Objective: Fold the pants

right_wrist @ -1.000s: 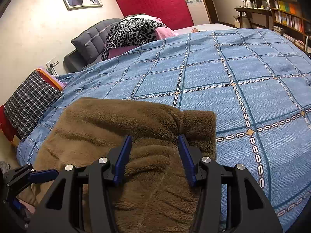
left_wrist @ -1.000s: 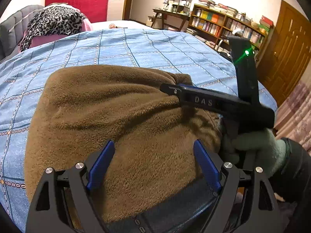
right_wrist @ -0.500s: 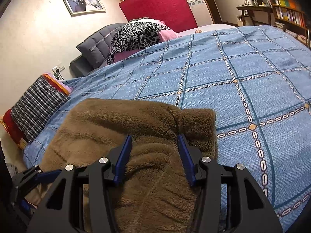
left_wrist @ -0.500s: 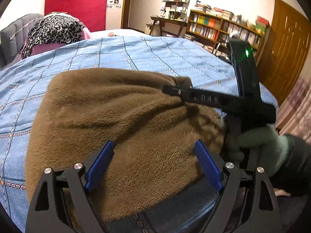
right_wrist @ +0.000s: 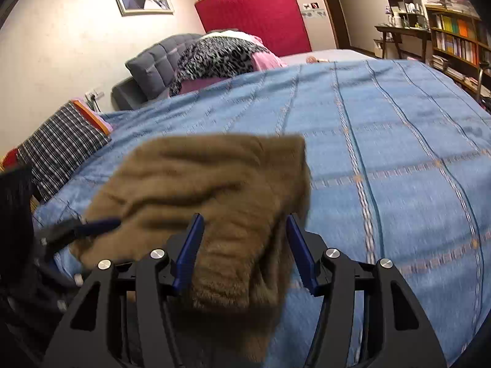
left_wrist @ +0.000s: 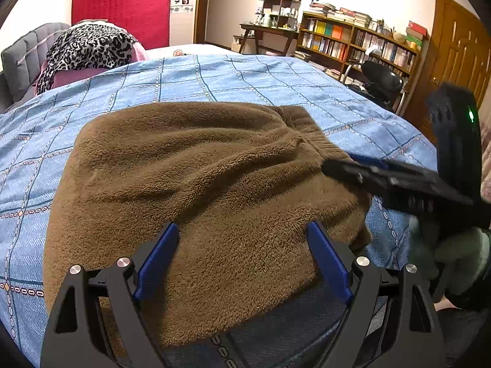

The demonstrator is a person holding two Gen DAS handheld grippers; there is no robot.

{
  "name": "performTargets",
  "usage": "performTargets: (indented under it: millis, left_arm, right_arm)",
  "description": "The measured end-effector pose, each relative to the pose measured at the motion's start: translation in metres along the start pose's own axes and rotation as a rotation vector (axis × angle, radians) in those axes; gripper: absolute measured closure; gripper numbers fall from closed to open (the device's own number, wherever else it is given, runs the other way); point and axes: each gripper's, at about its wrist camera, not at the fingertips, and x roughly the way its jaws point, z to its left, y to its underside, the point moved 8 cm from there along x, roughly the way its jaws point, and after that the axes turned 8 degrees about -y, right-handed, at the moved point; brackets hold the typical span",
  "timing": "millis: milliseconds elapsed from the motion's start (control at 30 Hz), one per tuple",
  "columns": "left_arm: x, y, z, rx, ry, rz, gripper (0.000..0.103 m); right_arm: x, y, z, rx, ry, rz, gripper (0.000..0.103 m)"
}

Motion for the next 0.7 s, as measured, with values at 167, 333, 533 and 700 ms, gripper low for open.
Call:
performTargets:
  millis: [167,333,533,700]
  left_arm:
    - [0.003,0.004,-0.001,0.011,0.000,0.009,0.017]
    - [-0.008,-0.007,0.010,-0.060,0.013,-0.003,0.017]
    - [-0.023,-0.023,0.032,-0.118,-0.069,-0.026,0.017]
    - [-0.027,-0.032,0.054,-0.090,-0.229,-0.031,0.012]
  right_arm:
    - [0.007,0.023,-0.009,-0.008,0.028,0.009,0.031]
    - [0.012,0.028,-0.025,0.084,-0.009,0.017,0.021]
    - [0.010,0.025,-0.024,0.093,0.004,0.020,0.021]
    - [0.008,0.022,-0.022,0.089,0.016,0.025,0.021]
